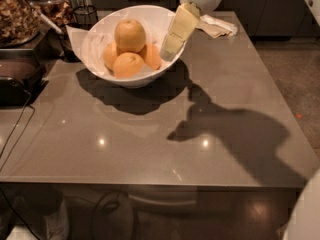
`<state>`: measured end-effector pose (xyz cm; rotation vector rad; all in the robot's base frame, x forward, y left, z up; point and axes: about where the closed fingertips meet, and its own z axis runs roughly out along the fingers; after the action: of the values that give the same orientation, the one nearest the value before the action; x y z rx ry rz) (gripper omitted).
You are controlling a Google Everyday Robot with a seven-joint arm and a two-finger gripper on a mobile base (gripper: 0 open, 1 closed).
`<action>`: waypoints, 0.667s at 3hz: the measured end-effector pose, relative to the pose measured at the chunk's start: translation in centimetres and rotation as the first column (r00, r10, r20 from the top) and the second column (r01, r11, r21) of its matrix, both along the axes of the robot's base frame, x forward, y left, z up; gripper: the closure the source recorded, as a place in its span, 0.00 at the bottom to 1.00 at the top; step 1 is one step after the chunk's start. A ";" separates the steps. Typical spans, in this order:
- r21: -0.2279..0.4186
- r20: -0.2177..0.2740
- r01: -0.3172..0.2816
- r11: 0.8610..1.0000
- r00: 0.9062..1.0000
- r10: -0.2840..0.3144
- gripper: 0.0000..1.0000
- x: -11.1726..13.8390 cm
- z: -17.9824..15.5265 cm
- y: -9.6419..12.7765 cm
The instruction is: Pick orange from white bowl
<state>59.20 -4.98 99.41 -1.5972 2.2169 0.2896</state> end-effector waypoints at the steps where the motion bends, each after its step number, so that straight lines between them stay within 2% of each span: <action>1: -0.036 0.008 -0.032 0.999 0.999 0.032 0.00 1.2 0.5 3.1; 2: -0.020 0.028 -0.034 0.999 0.999 0.035 0.00 1.8 0.6 3.8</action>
Offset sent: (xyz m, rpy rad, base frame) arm 0.0102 0.0253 0.0043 -0.0310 -0.0061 0.0263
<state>60.98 -1.17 100.05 -1.6410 2.1798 0.2541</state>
